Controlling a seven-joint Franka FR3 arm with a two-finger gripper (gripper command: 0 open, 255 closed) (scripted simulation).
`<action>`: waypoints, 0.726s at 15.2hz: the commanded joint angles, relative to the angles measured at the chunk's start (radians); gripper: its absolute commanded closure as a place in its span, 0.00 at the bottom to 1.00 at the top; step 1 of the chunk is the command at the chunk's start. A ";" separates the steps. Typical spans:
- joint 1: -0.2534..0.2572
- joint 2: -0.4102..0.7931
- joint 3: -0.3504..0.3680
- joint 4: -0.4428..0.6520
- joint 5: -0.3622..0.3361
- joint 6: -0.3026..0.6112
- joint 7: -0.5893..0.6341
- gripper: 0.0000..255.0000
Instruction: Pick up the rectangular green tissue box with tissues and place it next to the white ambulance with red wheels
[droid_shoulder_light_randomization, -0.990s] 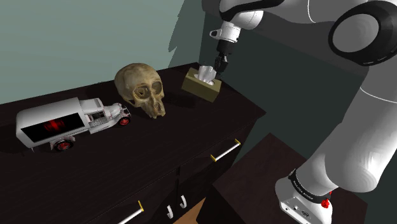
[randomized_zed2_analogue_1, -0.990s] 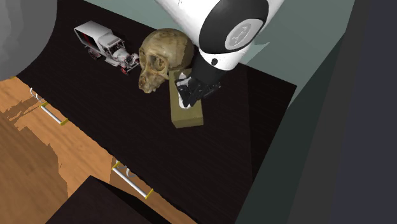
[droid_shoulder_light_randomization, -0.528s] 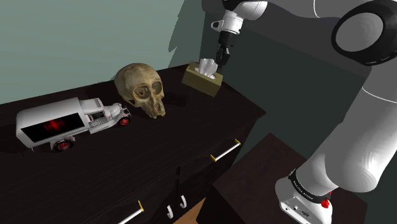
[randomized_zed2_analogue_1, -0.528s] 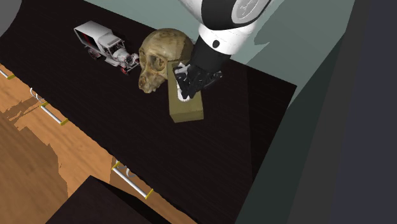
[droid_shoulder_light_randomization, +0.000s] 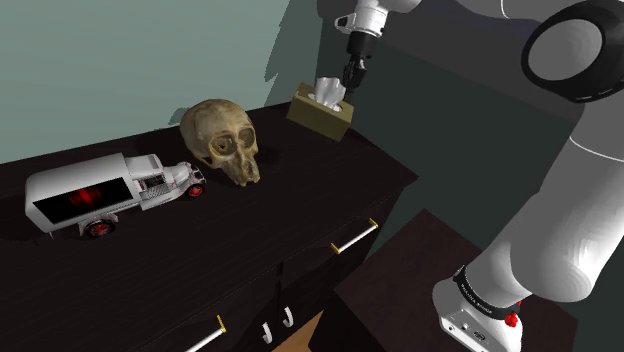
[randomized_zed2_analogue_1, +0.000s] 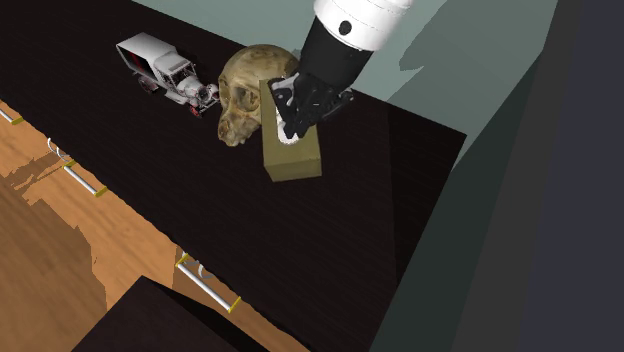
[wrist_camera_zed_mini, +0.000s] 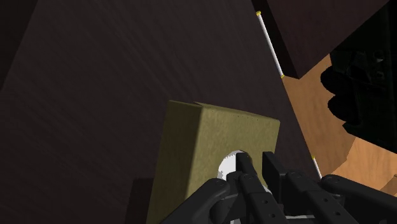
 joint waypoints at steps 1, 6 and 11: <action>-0.001 -0.001 0.000 0.029 0.001 -0.028 0.010 1.00; -0.009 0.008 -0.001 0.106 0.006 -0.095 0.027 1.00; -0.019 0.024 -0.003 0.195 0.015 -0.167 0.044 1.00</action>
